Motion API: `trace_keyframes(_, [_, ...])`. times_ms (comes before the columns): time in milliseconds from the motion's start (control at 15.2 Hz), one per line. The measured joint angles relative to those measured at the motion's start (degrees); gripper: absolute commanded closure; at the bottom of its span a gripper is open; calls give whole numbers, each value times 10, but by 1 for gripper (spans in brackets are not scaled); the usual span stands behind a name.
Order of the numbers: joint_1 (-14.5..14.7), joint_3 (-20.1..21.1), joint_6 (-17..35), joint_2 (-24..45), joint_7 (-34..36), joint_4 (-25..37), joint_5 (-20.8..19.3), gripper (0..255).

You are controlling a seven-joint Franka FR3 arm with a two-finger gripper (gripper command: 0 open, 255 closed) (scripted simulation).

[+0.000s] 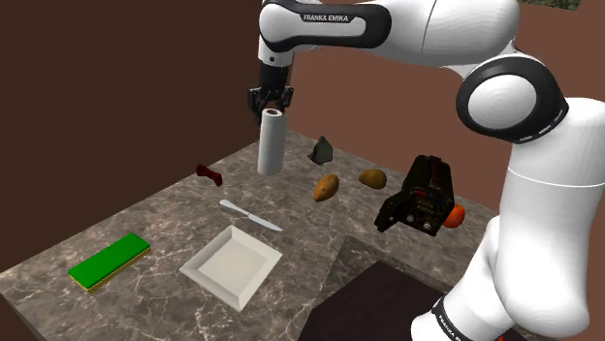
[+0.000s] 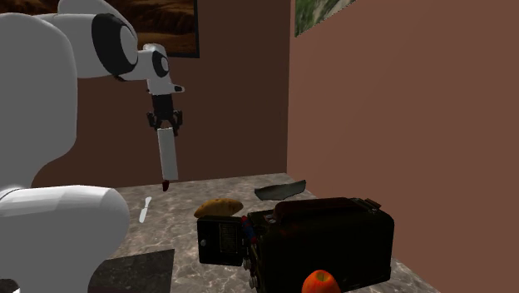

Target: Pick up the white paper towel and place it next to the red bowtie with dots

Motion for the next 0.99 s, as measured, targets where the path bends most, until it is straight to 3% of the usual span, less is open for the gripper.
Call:
trace_keyframes(132, [10, 6, -18, 28, 17, 46, 1, 255])
trace_keyframes(264, [15, 9, -16, 38, 25, 52, 2, 255])
trace_keyframes(990, [20, 10, 65, 40, 33, -28, 0, 255])
